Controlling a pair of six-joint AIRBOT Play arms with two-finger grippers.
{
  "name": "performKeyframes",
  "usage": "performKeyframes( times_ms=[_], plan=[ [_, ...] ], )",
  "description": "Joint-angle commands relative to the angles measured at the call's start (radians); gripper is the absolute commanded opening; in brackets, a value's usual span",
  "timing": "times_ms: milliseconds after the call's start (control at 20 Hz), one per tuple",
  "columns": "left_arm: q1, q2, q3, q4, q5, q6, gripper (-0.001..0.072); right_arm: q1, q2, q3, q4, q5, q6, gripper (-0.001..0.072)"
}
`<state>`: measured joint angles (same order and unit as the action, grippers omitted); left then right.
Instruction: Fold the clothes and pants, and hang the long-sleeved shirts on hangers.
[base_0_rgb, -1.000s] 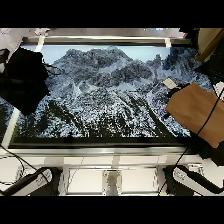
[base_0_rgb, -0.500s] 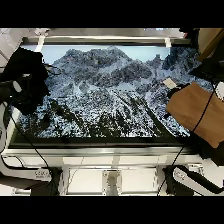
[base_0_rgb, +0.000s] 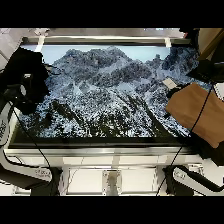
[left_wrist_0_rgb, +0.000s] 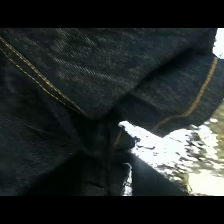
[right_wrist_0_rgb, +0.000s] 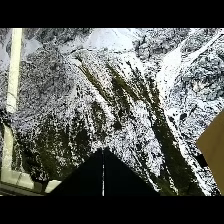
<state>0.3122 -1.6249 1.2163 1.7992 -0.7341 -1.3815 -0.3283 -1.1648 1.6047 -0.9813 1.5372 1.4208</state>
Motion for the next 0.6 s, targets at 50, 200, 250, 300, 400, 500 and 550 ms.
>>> performKeyframes(
  times_ms=[50, 200, 250, 300, 400, 500, 550],
  plan=[
    [0.004, -0.005, 0.003, 0.062, 0.023, -0.007, 0.0027, 0.001, -0.008, -0.001, 0.000, -0.018, 0.000, 0.0013],
    [-0.017, 0.003, 0.053, 0.054, -0.140, -0.007, 0.0027, 0.001, -0.008, -0.001, -0.004, -0.036, 0.000, 0.0014],
    [-0.034, 0.020, 0.074, 0.043, -0.210, -0.007, 0.0027, 0.001, -0.008, -0.001, -0.016, -0.035, -0.001, 0.0013],
    [-0.052, 0.054, 0.083, 0.016, -0.259, -0.007, 0.0026, 0.001, -0.008, -0.001, -0.031, -0.033, -0.001, 0.0013],
    [-0.094, 0.153, 0.083, -0.138, -0.328, 0.001, 0.0026, 0.000, -0.008, -0.001, -0.082, -0.031, -0.002, 0.0013],
    [-0.158, 0.269, 0.075, -0.318, -0.360, 0.047, 0.0025, 0.000, -0.008, -0.001, -0.146, -0.031, -0.003, 0.0013],
    [-0.198, 0.314, 0.072, -0.378, -0.368, 0.046, 0.0025, 0.000, -0.008, -0.001, -0.175, -0.029, -0.018, 0.0013]
  ],
)
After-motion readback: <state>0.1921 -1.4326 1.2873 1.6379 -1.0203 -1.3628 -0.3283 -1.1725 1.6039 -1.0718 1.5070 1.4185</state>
